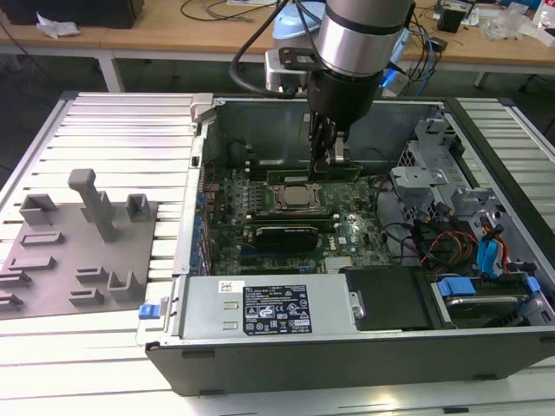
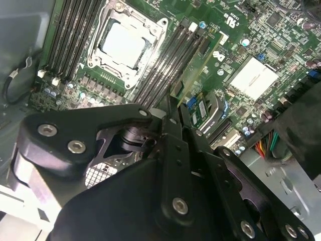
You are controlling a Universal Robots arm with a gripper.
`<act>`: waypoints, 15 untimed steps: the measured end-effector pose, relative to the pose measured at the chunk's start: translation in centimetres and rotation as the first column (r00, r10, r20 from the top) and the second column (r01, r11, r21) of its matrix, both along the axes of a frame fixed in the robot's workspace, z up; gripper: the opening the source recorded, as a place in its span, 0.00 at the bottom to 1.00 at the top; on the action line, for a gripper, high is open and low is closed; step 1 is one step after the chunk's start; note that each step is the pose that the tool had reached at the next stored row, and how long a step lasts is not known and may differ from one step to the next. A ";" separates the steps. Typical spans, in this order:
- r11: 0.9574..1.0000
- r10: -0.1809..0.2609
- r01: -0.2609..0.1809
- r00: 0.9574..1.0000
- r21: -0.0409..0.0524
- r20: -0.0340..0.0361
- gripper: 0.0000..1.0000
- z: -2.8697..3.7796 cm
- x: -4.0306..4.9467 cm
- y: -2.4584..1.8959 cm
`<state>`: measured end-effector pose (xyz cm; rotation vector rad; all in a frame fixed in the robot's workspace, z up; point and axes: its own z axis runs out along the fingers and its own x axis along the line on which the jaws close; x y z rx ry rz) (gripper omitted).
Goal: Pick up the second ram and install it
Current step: 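Insert the second ram into the second slot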
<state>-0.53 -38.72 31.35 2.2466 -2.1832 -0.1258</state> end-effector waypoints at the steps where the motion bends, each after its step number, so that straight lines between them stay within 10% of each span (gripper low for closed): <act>1: 1.000 0.000 0.000 1.000 0.000 0.000 0.14 -0.11 0.01 0.00; 15: 1.000 0.000 0.000 1.000 0.000 0.000 0.14 -1.57 0.10 0.00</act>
